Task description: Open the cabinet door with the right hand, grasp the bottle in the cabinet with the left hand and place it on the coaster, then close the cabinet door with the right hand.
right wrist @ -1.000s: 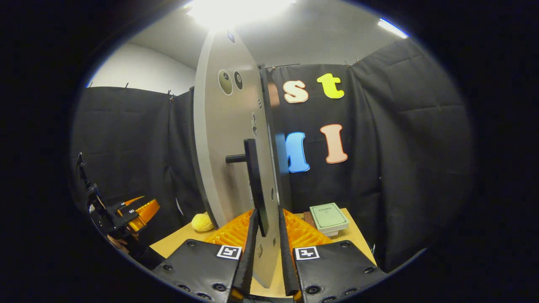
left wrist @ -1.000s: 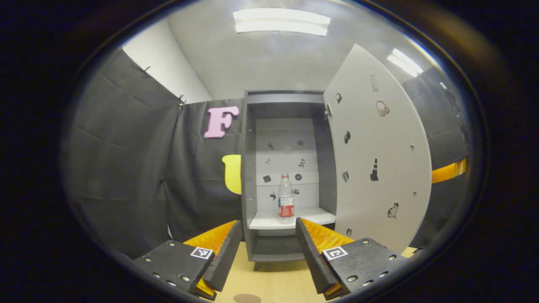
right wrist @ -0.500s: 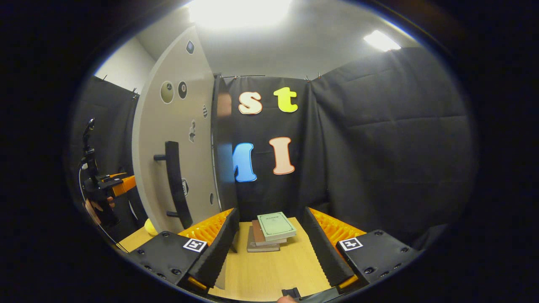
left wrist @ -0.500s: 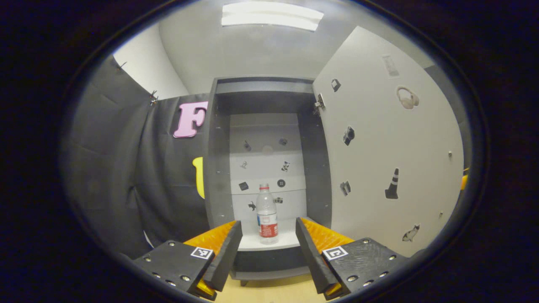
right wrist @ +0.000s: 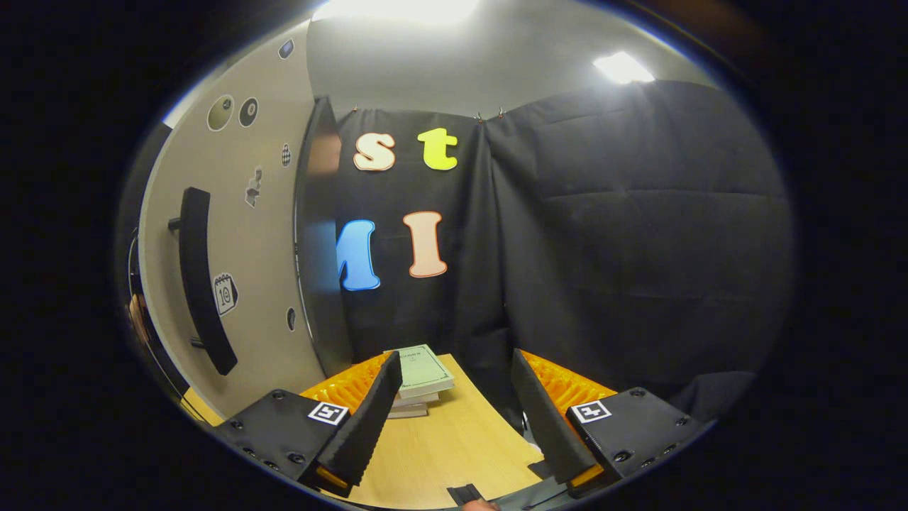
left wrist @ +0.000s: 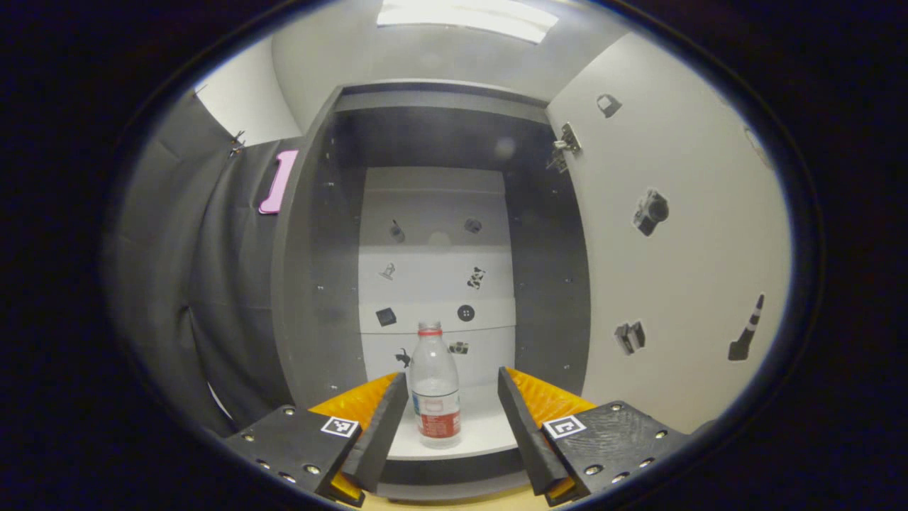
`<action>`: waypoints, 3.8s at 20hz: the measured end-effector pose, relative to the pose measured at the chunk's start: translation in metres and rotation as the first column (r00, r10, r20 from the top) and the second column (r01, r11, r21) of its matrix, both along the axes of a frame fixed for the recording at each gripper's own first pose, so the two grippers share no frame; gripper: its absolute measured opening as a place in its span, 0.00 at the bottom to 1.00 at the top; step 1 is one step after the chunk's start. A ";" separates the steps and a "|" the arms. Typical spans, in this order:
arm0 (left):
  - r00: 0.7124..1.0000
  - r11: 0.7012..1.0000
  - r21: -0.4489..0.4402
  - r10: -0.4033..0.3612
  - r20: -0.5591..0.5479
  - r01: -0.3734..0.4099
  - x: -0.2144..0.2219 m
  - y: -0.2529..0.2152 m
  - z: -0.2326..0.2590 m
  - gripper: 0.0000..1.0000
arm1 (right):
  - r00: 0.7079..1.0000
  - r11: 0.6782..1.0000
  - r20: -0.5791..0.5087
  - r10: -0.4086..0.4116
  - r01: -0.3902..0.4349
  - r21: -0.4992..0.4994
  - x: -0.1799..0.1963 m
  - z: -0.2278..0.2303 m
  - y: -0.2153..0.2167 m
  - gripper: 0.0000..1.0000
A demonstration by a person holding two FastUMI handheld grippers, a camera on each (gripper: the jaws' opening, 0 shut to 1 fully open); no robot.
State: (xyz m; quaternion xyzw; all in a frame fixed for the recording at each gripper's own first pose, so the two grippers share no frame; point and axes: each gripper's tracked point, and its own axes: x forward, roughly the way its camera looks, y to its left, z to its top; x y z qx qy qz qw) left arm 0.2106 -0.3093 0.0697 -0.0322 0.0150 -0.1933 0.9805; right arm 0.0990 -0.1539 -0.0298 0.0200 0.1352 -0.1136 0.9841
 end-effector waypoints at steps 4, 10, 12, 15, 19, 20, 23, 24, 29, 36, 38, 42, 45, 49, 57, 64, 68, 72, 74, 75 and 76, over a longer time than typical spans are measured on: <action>1.000 1.000 0.003 -0.003 -0.031 0.003 0.041 -0.012 -0.019 0.77 | 0.999 0.999 -0.003 -0.053 0.053 -0.005 0.010 -0.003 -0.008 0.98; 0.999 0.999 0.027 -0.016 -0.037 0.017 0.081 -0.023 -0.041 0.78 | 0.994 0.994 -0.019 -0.107 0.107 -0.007 0.025 -0.013 -0.009 0.98; 0.999 0.999 0.029 -0.014 -0.042 0.015 0.093 -0.025 -0.047 0.76 | 0.993 0.994 -0.022 -0.113 0.113 -0.006 0.031 -0.016 -0.005 0.98; 0.998 0.999 0.022 -0.025 -0.058 0.026 0.105 -0.029 -0.056 0.79 | 0.993 0.993 -0.032 -0.118 0.117 -0.011 0.037 -0.021 -0.001 0.98; 0.997 0.999 0.040 -0.028 -0.073 0.031 0.120 -0.029 -0.070 0.82 | 0.992 0.993 -0.030 -0.121 0.121 0.007 0.045 -0.023 0.005 0.98; 0.997 0.999 0.033 -0.030 -0.075 0.033 0.122 -0.030 -0.072 0.77 | 0.992 0.992 -0.026 -0.124 0.125 0.015 0.047 -0.024 0.006 0.98; 0.998 0.999 0.012 -0.035 -0.053 0.036 0.122 -0.024 -0.066 0.73 | 0.991 0.991 -0.008 -0.134 0.134 0.025 0.048 -0.022 0.008 0.98; 0.999 0.999 -0.001 -0.033 -0.041 0.033 0.120 -0.021 -0.060 0.69 | 0.991 0.991 -0.007 -0.135 0.135 0.022 0.048 -0.021 0.009 0.98; 0.999 0.999 -0.036 -0.034 -0.012 0.034 0.095 -0.001 -0.042 0.69 | 0.993 0.993 0.000 -0.116 0.116 0.020 0.046 -0.019 0.013 0.98; 0.999 0.998 -0.055 0.042 0.023 -0.041 0.030 0.056 -0.021 0.68 | 1.000 0.998 0.009 -0.017 0.016 0.057 0.041 -0.017 0.019 0.98; 0.997 0.996 -0.054 0.072 0.024 -0.070 0.011 0.073 -0.018 0.68 | 1.000 0.997 0.016 0.014 -0.015 0.070 0.036 -0.016 0.021 0.98; 0.993 0.993 -0.043 0.110 0.034 -0.108 -0.027 0.104 -0.017 0.72 | 0.998 0.995 0.029 0.060 -0.062 0.083 0.028 -0.012 0.025 0.98; 0.989 0.990 -0.024 0.137 0.047 -0.136 -0.051 0.123 -0.021 0.68 | 0.995 0.992 0.042 0.092 -0.095 0.085 0.025 -0.010 0.029 0.98; 0.986 0.986 -0.031 0.165 0.033 -0.164 -0.080 0.143 -0.035 0.74 | 0.990 0.987 0.038 0.139 -0.142 0.081 0.021 -0.014 0.040 0.98; 0.986 0.983 -0.083 0.166 0.013 -0.164 -0.140 0.166 -0.091 0.69 | 0.988 0.986 -0.008 0.152 -0.151 0.075 0.002 -0.037 0.045 0.98; 0.980 0.976 -0.095 0.194 -0.030 -0.197 -0.176 0.184 -0.160 0.68 | 0.989 0.986 0.009 0.150 -0.150 0.073 -0.008 -0.045 0.049 0.98; 0.975 0.970 -0.100 0.217 -0.047 -0.221 -0.194 0.193 -0.203 0.71 | 0.990 0.986 0.011 0.140 -0.141 0.086 -0.011 -0.049 0.050 0.98; 0.966 0.960 -0.126 0.240 -0.091 -0.250 -0.206 0.198 -0.250 0.68 | 0.992 0.989 -0.001 0.130 -0.129 0.076 -0.016 -0.057 0.047 0.98; 0.962 0.957 -0.123 0.250 -0.110 -0.263 -0.213 0.199 -0.268 0.71 | 0.991 0.988 -0.024 0.135 -0.133 0.073 -0.019 -0.066 0.048 0.98; 0.960 0.955 -0.125 0.256 -0.113 -0.270 -0.216 0.200 -0.277 0.71 | 0.989 0.988 -0.035 0.141 -0.138 0.070 -0.020 -0.069 0.049 0.98; 0.958 0.954 -0.124 0.259 -0.122 -0.274 -0.218 0.201 -0.286 0.69 | 0.988 0.988 -0.043 0.146 -0.143 0.064 -0.020 -0.072 0.051 0.98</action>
